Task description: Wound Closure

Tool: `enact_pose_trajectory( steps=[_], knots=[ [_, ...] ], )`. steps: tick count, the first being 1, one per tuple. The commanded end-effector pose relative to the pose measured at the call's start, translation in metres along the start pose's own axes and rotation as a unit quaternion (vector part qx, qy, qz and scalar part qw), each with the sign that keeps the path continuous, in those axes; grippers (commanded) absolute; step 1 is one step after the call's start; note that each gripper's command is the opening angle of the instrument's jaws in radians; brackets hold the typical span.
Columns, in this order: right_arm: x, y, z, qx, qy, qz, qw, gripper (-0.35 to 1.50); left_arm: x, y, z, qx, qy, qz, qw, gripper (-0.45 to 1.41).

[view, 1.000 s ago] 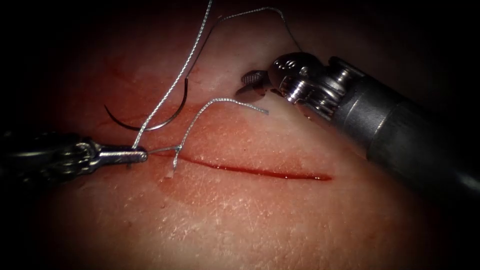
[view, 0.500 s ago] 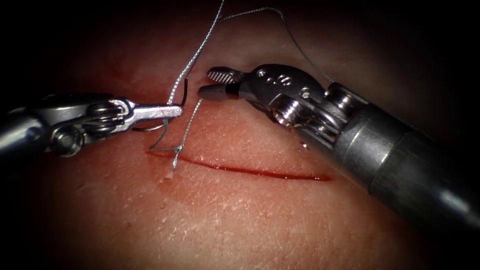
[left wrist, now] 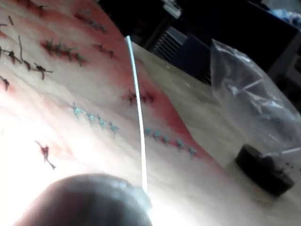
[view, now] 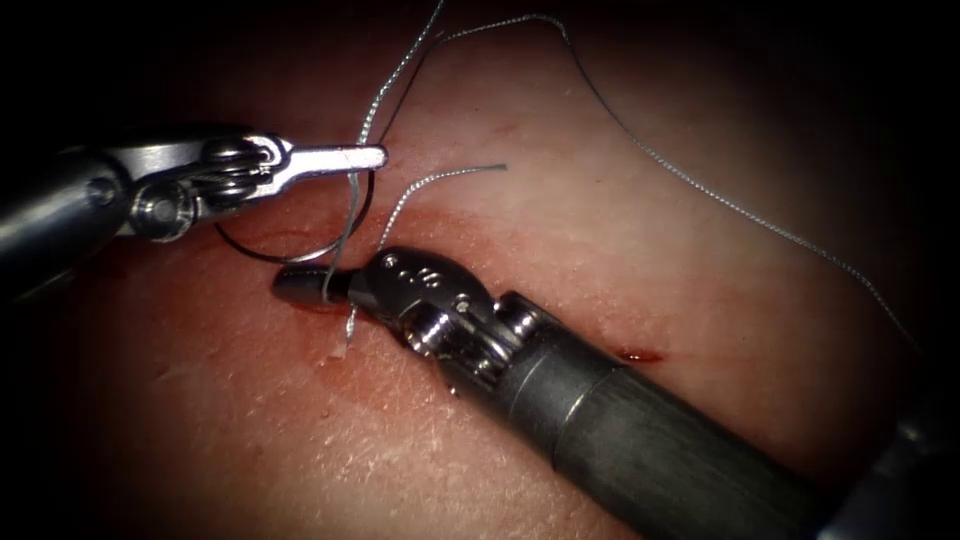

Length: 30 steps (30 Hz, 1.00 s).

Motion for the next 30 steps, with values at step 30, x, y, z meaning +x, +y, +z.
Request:
enact_pose_trajectory(
  steps=[30],
  knots=[
    [0.0006,-0.0027,-0.0003,0.169,0.269,0.178,0.931,-0.35,0.0042,0.0092,-0.0022,-0.146,0.012,0.140,0.979,-0.45]
  ],
)
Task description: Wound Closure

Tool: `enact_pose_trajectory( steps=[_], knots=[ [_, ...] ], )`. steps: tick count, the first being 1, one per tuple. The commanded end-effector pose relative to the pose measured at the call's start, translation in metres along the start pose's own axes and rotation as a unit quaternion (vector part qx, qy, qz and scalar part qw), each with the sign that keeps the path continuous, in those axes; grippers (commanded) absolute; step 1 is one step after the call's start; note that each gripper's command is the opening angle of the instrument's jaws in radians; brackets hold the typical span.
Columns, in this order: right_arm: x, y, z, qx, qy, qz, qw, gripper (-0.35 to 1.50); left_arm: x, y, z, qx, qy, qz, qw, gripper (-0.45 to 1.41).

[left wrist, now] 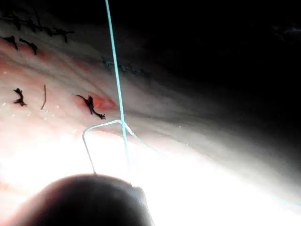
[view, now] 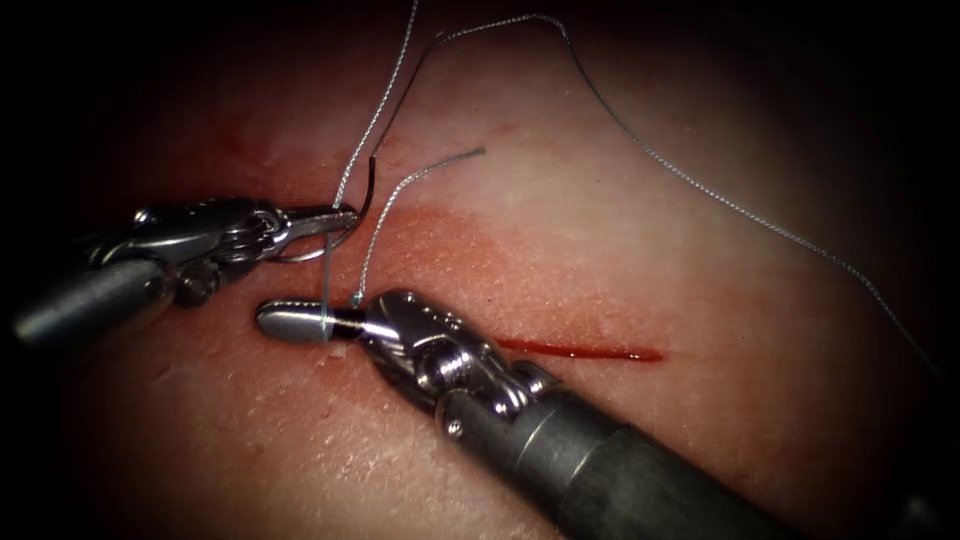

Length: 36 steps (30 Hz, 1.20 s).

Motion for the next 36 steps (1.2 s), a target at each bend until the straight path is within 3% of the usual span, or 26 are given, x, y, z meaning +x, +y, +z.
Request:
enact_pose_trajectory(
  steps=[1,10,20,23,26,29,31,36],
  knots=[
    [0.0017,0.0000,0.0010,-0.004,0.028,-0.004,1.000,-0.35,-0.0009,-0.0004,0.0001,-0.003,-0.003,0.001,1.000,-0.45],
    [0.0015,0.0004,0.0005,-0.045,0.061,-0.018,0.997,-0.35,0.0017,-0.0010,-0.0016,-0.044,0.007,0.029,0.999,-0.45],
    [0.0016,-0.0001,-0.0005,-0.168,0.108,-0.099,0.975,-0.35,0.0034,-0.0026,-0.0025,-0.066,0.019,0.046,0.997,-0.45],
    [0.0013,-0.0009,-0.0002,-0.240,0.111,-0.140,0.954,-0.35,0.0035,-0.0038,-0.0028,-0.098,0.032,0.054,0.993,-0.45],
    [0.0005,-0.0017,0.0001,-0.290,0.105,-0.167,0.937,-0.35,0.0021,-0.0050,-0.0031,-0.145,0.015,0.050,0.988,-0.45],
    [-0.0003,-0.0024,0.0004,-0.340,0.107,-0.174,0.918,-0.35,0.0013,-0.0058,-0.0029,-0.168,0.004,0.043,0.985,-0.45],
    [-0.0013,-0.0030,0.0011,-0.396,0.109,-0.177,0.895,-0.35,0.0011,-0.0063,-0.0022,-0.176,0.005,0.049,0.983,-0.45],
    [-0.0025,-0.0033,0.0015,-0.448,0.140,-0.186,0.863,-0.35,0.0020,-0.0074,-0.0003,-0.200,0.024,0.090,0.975,-0.45]
  ],
)
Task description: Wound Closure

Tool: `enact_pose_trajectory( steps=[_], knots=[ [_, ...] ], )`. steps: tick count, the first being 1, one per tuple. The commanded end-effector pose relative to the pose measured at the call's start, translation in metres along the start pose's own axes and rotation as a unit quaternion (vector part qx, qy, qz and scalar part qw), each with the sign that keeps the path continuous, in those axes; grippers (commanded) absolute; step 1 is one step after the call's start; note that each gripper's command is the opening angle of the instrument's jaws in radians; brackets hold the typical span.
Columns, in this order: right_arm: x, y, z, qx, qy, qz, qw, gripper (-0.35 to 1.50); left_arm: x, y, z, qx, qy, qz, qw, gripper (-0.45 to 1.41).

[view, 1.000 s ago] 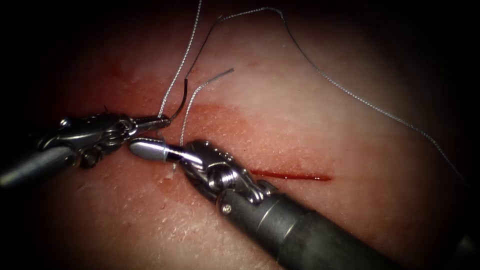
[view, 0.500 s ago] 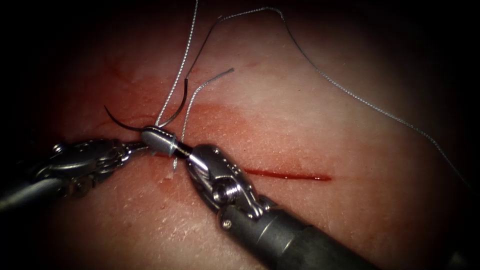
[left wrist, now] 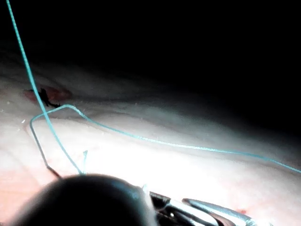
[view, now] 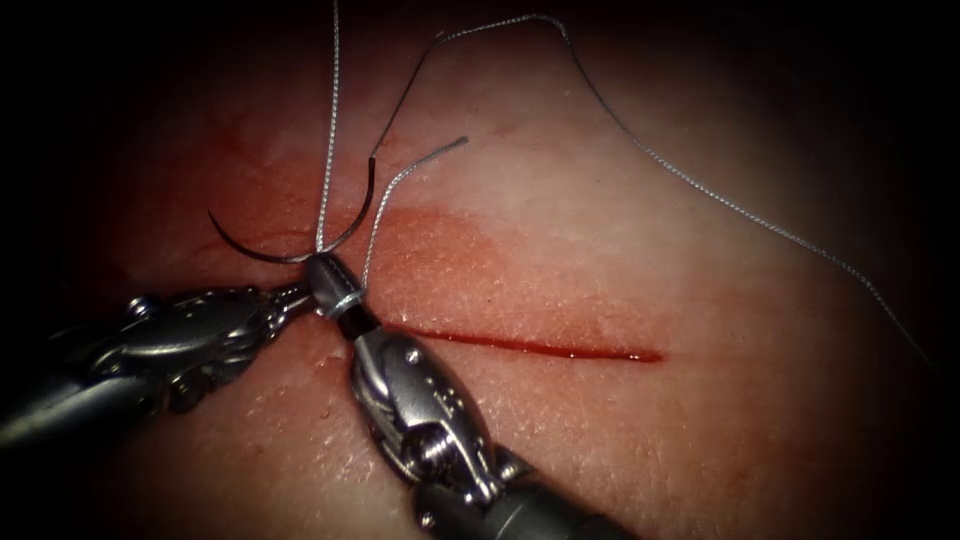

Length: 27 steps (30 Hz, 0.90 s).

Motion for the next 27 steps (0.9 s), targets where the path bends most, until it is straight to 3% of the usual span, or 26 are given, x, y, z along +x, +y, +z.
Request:
enact_pose_trajectory(
  steps=[1,13,15,16,27],
  knots=[
    [0.0007,-0.0004,0.0008,-0.010,0.010,0.000,1.000,-0.35,-0.0012,-0.0004,0.0003,-0.002,-0.002,0.005,1.000,-0.45],
    [0.0021,0.0022,0.0003,-0.075,0.052,0.003,0.996,-0.35,-0.0018,-0.0011,0.0014,-0.037,0.005,0.039,0.999,-0.45],
    [0.0020,0.0021,0.0004,-0.070,0.049,0.002,0.996,-0.35,-0.0019,-0.0008,0.0014,-0.045,0.004,0.032,0.998,-0.45],
    [0.0018,0.0017,0.0005,-0.069,0.049,0.005,0.996,-0.35,-0.0020,-0.0006,0.0013,-0.064,0.013,-0.023,0.998,-0.45],
    [0.0024,0.0022,0.0012,-0.083,0.056,0.012,0.995,-0.35,-0.0010,-0.0020,0.0016,-0.086,0.027,-0.052,0.995,-0.45]
  ],
)
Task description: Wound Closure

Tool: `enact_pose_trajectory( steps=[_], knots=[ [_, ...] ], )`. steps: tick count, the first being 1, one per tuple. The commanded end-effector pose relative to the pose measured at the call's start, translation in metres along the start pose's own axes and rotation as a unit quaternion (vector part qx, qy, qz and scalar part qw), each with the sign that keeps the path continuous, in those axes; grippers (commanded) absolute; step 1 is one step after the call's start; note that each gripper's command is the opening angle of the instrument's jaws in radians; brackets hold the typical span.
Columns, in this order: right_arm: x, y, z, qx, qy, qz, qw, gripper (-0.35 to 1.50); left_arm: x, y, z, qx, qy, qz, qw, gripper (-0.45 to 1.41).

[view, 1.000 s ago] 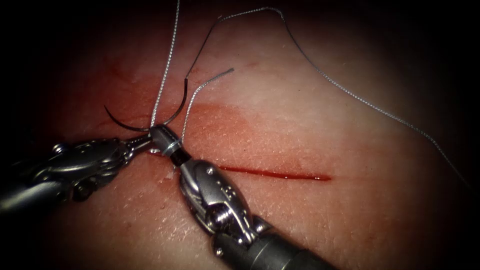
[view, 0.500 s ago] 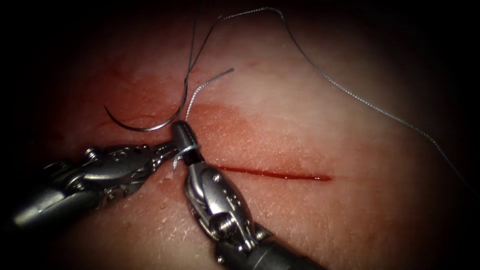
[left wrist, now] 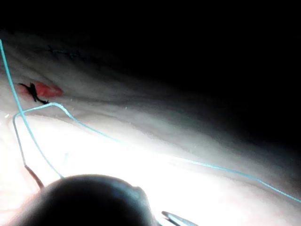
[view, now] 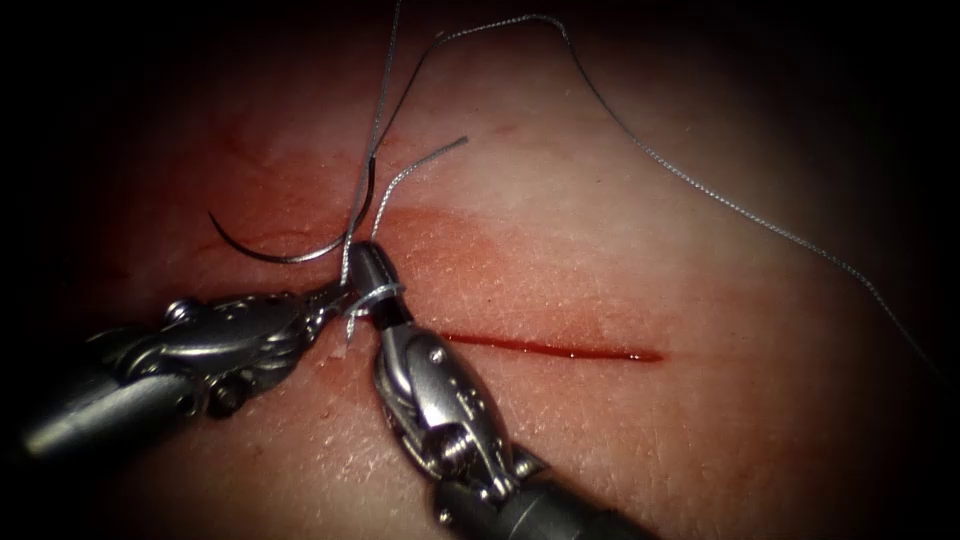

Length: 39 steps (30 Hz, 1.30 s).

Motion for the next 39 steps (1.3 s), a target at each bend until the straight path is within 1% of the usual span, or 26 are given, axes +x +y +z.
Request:
enact_pose_trajectory(
  steps=[1,2,3,4,8,9,11,13,14,17,18,20,21,22,23,25,27,29,30,34,35,36,37,39],
  knots=[
    [0.0012,-0.0003,0.0010,-0.007,0.009,0.001,1.000,-0.35,-0.0013,-0.0003,0.0001,-0.001,-0.003,0.000,1.000,-0.45],
    [0.0013,-0.0001,0.0010,-0.010,0.010,0.004,1.000,-0.35,-0.0013,-0.0002,0.0002,-0.001,-0.003,-0.001,1.000,-0.45],
    [0.0014,0.0001,0.0010,-0.011,0.011,0.001,1.000,-0.23,-0.0013,-0.0002,0.0002,-0.001,-0.003,-0.001,1.000,-0.45],
    [0.0014,0.0002,0.0010,-0.011,0.011,0.001,1.000,-0.20,-0.0013,-0.0002,0.0002,-0.002,-0.003,-0.001,1.000,-0.45],
    [0.0012,0.0005,0.0012,-0.012,0.013,0.000,1.000,0.10,-0.0015,-0.0001,0.0004,-0.003,-0.004,-0.002,1.000,-0.45],
    [0.0011,0.0006,0.0013,-0.012,0.014,0.000,1.000,0.02,-0.0016,-0.0001,0.0005,-0.002,-0.004,-0.005,1.000,-0.45],
    [0.0011,0.0007,0.0013,-0.013,0.015,0.000,1.000,0.05,-0.0017,0.0000,0.0006,-0.002,-0.004,-0.006,1.000,-0.45],
    [0.0010,0.0009,0.0015,-0.013,0.016,0.000,1.000,0.22,-0.0018,0.0000,0.0007,-0.002,-0.004,-0.006,1.000,-0.45],
    [0.0009,0.0011,0.0017,-0.015,0.018,-0.004,1.000,0.37,-0.0018,-0.0001,0.0007,-0.003,-0.004,-0.006,1.000,-0.45],
    [0.0006,0.0014,0.0020,-0.013,0.019,0.001,1.000,0.54,-0.0018,-0.0001,0.0007,-0.003,-0.004,-0.006,1.000,-0.45],
    [0.0005,0.0015,0.0021,-0.014,0.019,0.001,1.000,0.64,-0.0018,-0.0001,0.0007,-0.003,-0.004,-0.006,1.000,-0.45],
    [0.0003,0.0018,0.0025,-0.008,0.017,0.000,1.000,0.78,-0.0018,-0.0001,0.0007,-0.003,-0.004,-0.006,1.000,-0.45],
    [0.0003,0.0019,0.0026,-0.007,0.016,0.000,1.000,0.79,-0.0018,-0.0001,0.0007,-0.003,-0.004,-0.006,1.000,-0.45],
    [0.0002,0.0020,0.0028,-0.005,0.015,0.003,1.000,0.57,-0.0018,-0.0001,0.0007,-0.003,-0.004,-0.006,1.000,-0.45],
    [0.0002,0.0020,0.0028,-0.005,0.015,0.003,1.000,0.57,-0.0018,-0.0001,0.0007,-0.003,-0.004,-0.006,1.000,-0.45],
    [0.0002,0.0021,0.0030,-0.004,0.015,0.011,1.000,0.36,-0.0018,-0.0001,0.0008,-0.004,-0.003,-0.006,1.000,-0.45],
    [0.0002,0.0022,0.0033,-0.004,0.015,0.011,1.000,0.37,-0.0018,-0.0001,0.0008,-0.004,-0.003,-0.006,1.000,-0.45],
    [0.0000,0.0023,0.0036,-0.004,0.016,0.016,1.000,0.31,-0.0017,-0.0001,0.0008,-0.005,-0.002,-0.006,1.000,-0.45],
    [-0.0003,0.0023,0.0038,-0.004,0.017,0.019,1.000,0.36,-0.0017,-0.0001,0.0008,-0.005,0.000,-0.006,1.000,-0.45],
    [-0.0006,0.0021,0.0034,-0.003,0.016,0.039,0.999,0.29,-0.0017,-0.0001,0.0008,-0.006,0.001,-0.003,1.000,-0.45],
    [-0.0007,0.0019,0.0032,-0.007,0.010,0.044,0.999,0.31,-0.0017,-0.0001,0.0008,-0.006,0.001,-0.003,1.000,-0.45],
    [-0.0010,0.0014,0.0028,-0.020,-0.002,0.059,0.998,0.41,-0.0017,-0.0001,0.0009,-0.007,0.002,-0.004,1.000,-0.45],
    [-0.0011,0.0013,0.0025,-0.023,-0.002,0.059,0.998,0.42,-0.0017,-0.0001,0.0009,-0.008,0.003,-0.004,1.000,-0.45],
    [-0.0012,0.0011,0.0022,-0.030,0.004,0.062,0.998,0.39,-0.0017,-0.0002,0.0009,-0.008,0.003,-0.001,1.000,-0.45]
  ],
)
